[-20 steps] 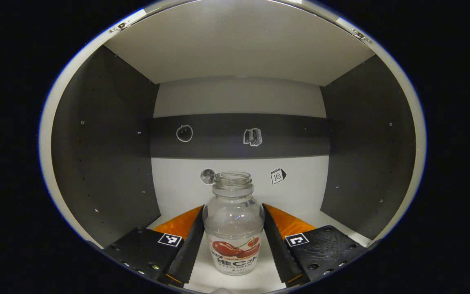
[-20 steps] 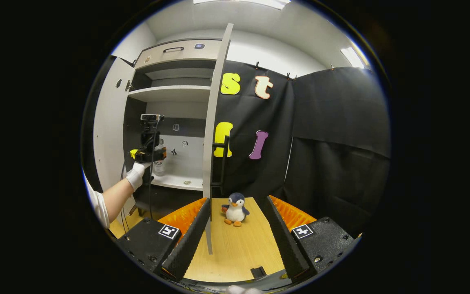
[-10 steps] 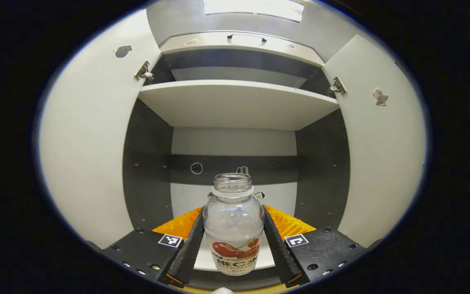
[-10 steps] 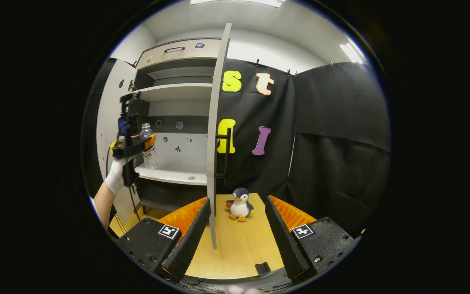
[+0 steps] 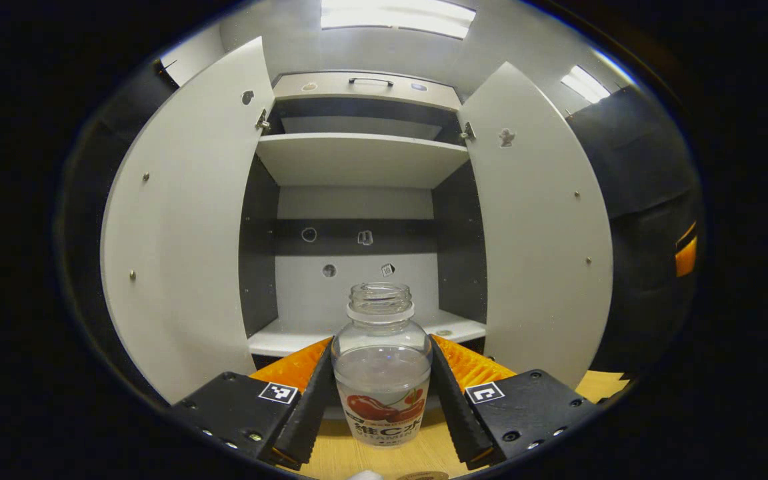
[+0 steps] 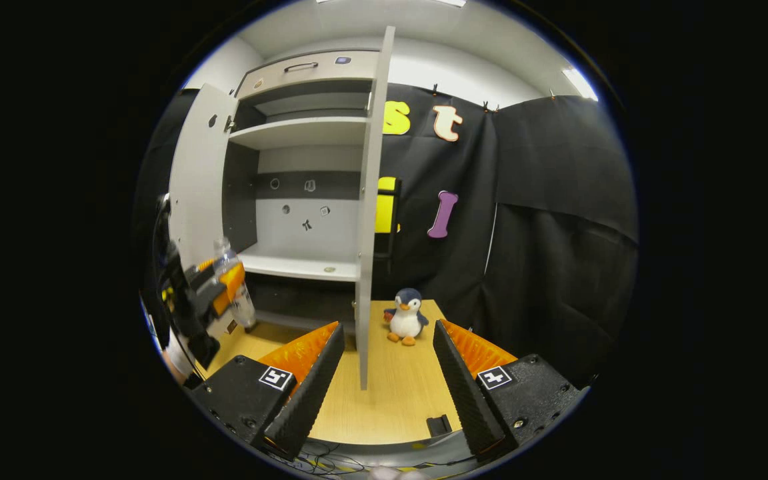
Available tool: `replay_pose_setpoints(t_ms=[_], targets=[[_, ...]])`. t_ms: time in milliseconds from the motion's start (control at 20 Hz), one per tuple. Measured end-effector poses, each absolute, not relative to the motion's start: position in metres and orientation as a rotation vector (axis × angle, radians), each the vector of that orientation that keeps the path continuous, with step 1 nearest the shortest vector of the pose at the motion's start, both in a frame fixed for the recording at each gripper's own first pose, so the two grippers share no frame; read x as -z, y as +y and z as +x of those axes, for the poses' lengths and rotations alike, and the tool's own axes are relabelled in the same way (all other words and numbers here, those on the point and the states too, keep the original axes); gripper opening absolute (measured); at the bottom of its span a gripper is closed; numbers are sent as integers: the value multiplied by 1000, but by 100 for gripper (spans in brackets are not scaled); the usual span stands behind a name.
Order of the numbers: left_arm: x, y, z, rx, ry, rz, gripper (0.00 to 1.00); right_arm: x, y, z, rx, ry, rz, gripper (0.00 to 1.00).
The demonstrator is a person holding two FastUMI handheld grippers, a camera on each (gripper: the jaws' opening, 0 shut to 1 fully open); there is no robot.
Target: Grasp the bottle in the cabinet with the left hand and place it on the coaster, then close the right door with the right hand and the left door with the left hand.
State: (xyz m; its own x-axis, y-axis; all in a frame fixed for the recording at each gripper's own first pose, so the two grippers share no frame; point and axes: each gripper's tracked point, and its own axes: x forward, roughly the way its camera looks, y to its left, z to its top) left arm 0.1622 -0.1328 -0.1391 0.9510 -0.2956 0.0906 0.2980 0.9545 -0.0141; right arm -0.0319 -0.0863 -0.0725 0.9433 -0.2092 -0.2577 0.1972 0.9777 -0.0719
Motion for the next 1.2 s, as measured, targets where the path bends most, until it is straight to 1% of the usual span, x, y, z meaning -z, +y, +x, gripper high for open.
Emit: replay_pose_setpoints(t_ms=[150, 300, 400, 700, 1050, 1200], targets=[[196, -147, 141, 347, -30, 6, 76, 83, -81, -39, 196, 299, -60, 83], [245, -163, 123, 383, 9, -19, 76, 86, -78, -48, 191, 316, -34, 83], [271, -172, 119, 407, 36, -52, 76, 88, -82, -54, 206, 328, -47, 83], [334, -175, 122, 406, 83, -80, 77, 106, -86, -60, 224, 391, -75, 83], [365, -183, 125, 434, 87, -86, 77, 102, -80, -59, 212, 391, -109, 83], [362, -187, 122, 456, 58, -73, 77, 103, -78, -57, 202, 394, -110, 83]])
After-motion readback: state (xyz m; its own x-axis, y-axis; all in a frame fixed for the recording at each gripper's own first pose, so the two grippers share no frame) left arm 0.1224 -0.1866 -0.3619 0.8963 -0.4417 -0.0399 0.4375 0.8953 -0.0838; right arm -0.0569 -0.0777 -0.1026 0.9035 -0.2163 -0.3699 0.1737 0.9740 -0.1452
